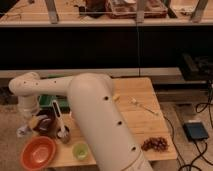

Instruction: Wipe purple bowl with towel

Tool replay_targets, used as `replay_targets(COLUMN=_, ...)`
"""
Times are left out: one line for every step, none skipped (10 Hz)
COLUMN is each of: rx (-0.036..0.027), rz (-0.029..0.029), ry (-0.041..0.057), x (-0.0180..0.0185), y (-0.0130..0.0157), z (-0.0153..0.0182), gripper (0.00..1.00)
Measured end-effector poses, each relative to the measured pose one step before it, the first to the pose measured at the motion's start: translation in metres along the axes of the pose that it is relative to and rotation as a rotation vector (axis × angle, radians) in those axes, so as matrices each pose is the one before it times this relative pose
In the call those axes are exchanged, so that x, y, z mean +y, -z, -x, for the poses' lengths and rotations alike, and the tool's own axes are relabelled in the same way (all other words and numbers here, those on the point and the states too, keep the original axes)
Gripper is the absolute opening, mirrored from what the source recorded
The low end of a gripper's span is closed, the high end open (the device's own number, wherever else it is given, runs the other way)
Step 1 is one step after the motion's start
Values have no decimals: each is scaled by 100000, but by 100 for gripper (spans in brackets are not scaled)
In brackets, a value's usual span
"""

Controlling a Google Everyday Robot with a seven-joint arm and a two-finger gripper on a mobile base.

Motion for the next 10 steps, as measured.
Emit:
replay_targets(rx=-212, rz=390, ry=-1733, x=1027, y=46, z=-454, gripper=0)
replay_targets(rx=150, rz=-228, ry=-1785, x=785, y=233, z=-559, gripper=0)
replay_targets(rx=375, rz=-744, ry=-3021, x=1205, y=509, z=-962, gripper=0)
replay_targets(rx=496, rz=-556, ry=-2839, x=929, y=451, z=-957, gripper=0)
replay_targets(rx=383, rz=-325, ry=-2517, x=600, y=343, z=-878, gripper=0)
replay_targets(rx=271, rz=-101, ry=-1373, x=164, y=135, z=-420, gripper=0)
replay_targets(rx=313, rz=-720, ry=-1415, x=-389, y=260, z=-533, gripper=0)
replay_targets(rx=609, rz=-382, ry=-791, x=-511, y=326, z=-832, gripper=0)
replay_targets(rx=919, rz=281, ry=115, x=-680, y=239, z=-669, gripper=0)
replay_targets(rx=165, rz=-518, ry=999, x=-1167, y=-65, z=92, gripper=0)
